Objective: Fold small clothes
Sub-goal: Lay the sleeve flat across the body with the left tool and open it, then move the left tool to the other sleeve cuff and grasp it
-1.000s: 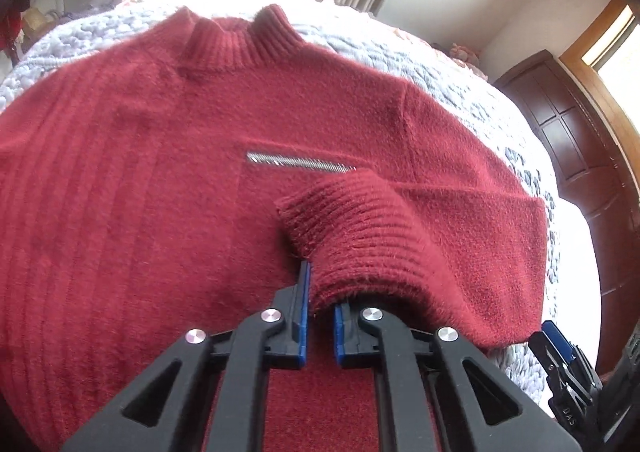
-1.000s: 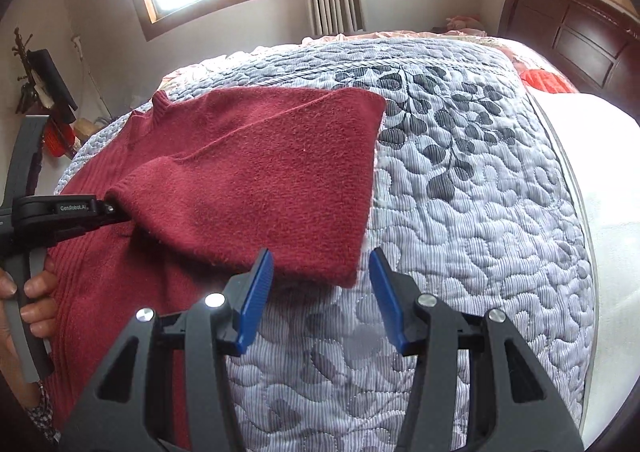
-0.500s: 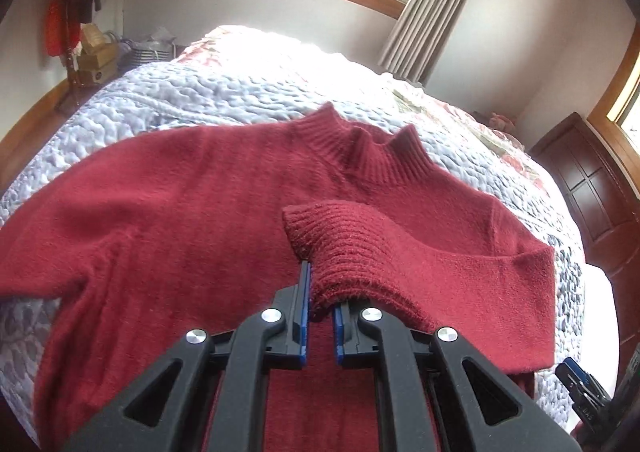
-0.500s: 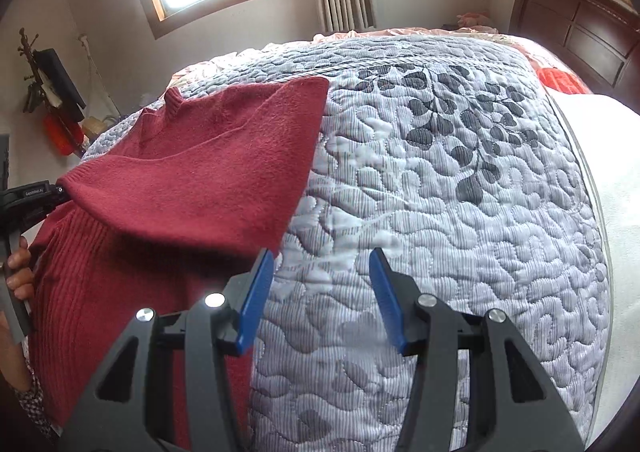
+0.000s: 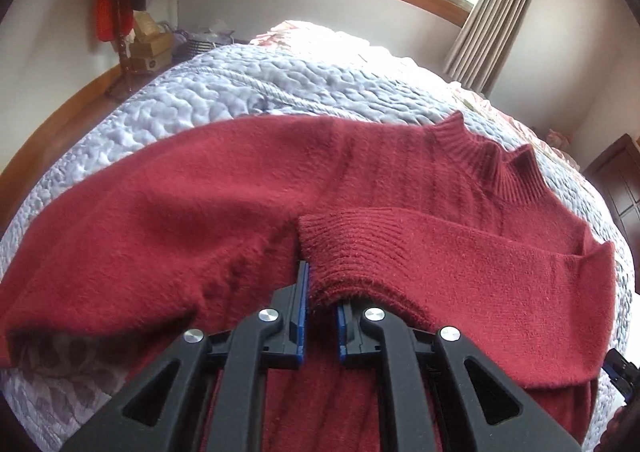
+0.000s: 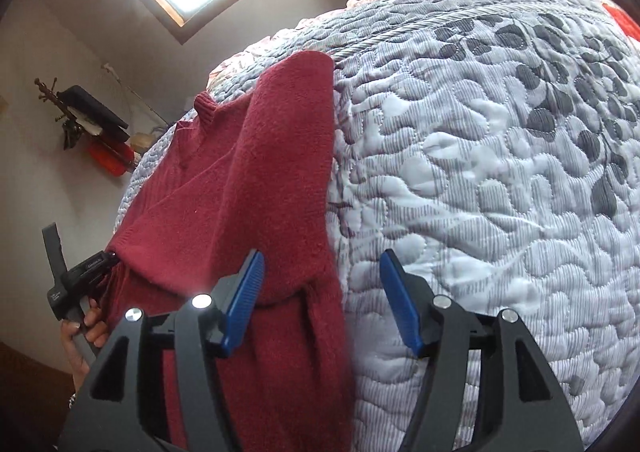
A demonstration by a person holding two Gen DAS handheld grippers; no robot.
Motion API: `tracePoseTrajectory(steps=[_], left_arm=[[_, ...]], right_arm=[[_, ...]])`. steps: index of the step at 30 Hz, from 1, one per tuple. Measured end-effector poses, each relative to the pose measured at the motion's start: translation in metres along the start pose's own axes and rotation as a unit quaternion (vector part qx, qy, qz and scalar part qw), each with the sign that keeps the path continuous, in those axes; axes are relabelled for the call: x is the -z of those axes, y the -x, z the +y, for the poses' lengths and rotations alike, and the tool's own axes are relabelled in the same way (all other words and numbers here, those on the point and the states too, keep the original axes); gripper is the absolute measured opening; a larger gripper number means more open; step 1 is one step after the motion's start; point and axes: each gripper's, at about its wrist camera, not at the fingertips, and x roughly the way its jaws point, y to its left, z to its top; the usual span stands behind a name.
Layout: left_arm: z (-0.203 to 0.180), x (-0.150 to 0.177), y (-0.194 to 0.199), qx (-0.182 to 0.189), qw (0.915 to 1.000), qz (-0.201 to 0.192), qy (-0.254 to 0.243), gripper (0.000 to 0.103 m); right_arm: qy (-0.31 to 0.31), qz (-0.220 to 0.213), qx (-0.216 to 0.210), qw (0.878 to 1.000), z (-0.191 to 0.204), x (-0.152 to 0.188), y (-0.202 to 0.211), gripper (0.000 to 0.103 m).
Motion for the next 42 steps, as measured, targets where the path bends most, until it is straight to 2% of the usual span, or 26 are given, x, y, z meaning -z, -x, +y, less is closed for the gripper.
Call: tracePoseTrajectory(steps=[3, 4, 6, 7, 8, 10, 13, 14, 18, 21, 24, 26, 30, 31, 34, 35, 37, 39, 42], left_arm=[[0.008, 0.001, -0.002, -0.011, 0.9999, 0.005, -0.004, 0.019], [0.013, 0.001, -0.001, -0.009, 0.9999, 0.006, 0.002, 0.023], [0.024, -0.001, 0.001, 0.007, 0.9998, 0.009, 0.016, 0.026], [0.030, -0.001, 0.004, 0.011, 0.9996, 0.009, 0.023, 0.026], [0.033, -0.002, 0.008, 0.007, 0.9996, 0.005, 0.028, 0.030], [0.038, -0.004, 0.019, -0.002, 0.9995, -0.012, 0.030, 0.036], [0.039, -0.005, 0.033, 0.012, 0.9991, -0.024, 0.033, 0.049], [0.037, -0.004, 0.036, 0.021, 0.9991, -0.021, 0.032, 0.049], [0.025, 0.005, 0.035, 0.072, 0.9964, 0.020, 0.040, 0.057], [0.015, 0.010, 0.019, 0.088, 0.9929, 0.062, 0.051, 0.062], [0.005, 0.009, -0.001, 0.062, 0.9931, 0.085, 0.052, 0.060], [0.000, 0.008, -0.015, 0.027, 0.9945, 0.093, 0.038, 0.060], [-0.010, 0.012, -0.022, 0.000, 0.9963, 0.086, 0.004, 0.061], [-0.010, 0.012, -0.019, 0.004, 0.9964, 0.084, 0.002, 0.061], [0.000, 0.011, -0.003, 0.023, 0.9965, 0.080, 0.005, 0.061], [0.004, 0.010, 0.004, 0.023, 0.9970, 0.074, 0.004, 0.064], [0.014, 0.011, 0.021, 0.019, 0.9980, 0.059, -0.004, 0.074], [0.029, 0.013, 0.039, 0.017, 0.9987, 0.048, -0.007, 0.079], [0.059, 0.018, 0.061, -0.008, 0.9992, 0.039, -0.003, 0.085]], right_arm=[[-0.002, 0.017, -0.010, 1.000, 0.005, -0.007, -0.015, 0.060], [-0.002, 0.018, -0.005, 1.000, 0.006, -0.008, -0.020, 0.057], [0.016, 0.024, 0.006, 1.000, 0.011, -0.010, -0.028, 0.028], [0.023, 0.027, 0.017, 0.999, 0.013, -0.009, -0.030, 0.025], [0.032, 0.026, 0.022, 0.999, 0.014, -0.009, -0.030, 0.019], [0.043, 0.021, 0.035, 0.998, 0.014, -0.006, -0.023, 0.015], [0.019, 0.011, 0.040, 0.999, 0.005, -0.004, -0.006, 0.007], [0.022, 0.008, 0.051, 0.998, 0.004, -0.004, -0.004, 0.005], [0.032, 0.014, 0.057, 0.998, 0.002, 0.000, -0.005, 0.005], [0.041, 0.008, 0.057, 0.998, 0.005, 0.000, -0.003, 0.007], [0.053, 0.012, 0.073, 0.996, 0.009, 0.001, -0.007, 0.007], [0.053, 0.023, 0.085, 0.995, 0.008, 0.001, -0.014, 0.008], [0.049, 0.028, 0.095, 0.994, 0.007, -0.001, -0.019, 0.011], [0.052, 0.027, 0.097, 0.994, 0.009, -0.001, -0.018, 0.012], [0.042, 0.016, 0.097, 0.994, 0.017, -0.003, -0.006, 0.025], [0.043, 0.011, 0.097, 0.994, 0.022, -0.001, 0.001, 0.031], [0.060, 0.003, 0.099, 0.993, 0.035, 0.002, 0.013, 0.032], [0.078, 0.003, 0.105, 0.991, 0.051, 0.006, 0.020, 0.037], [0.102, 0.014, 0.098, 0.990, 0.077, 0.013, 0.018, 0.044]])
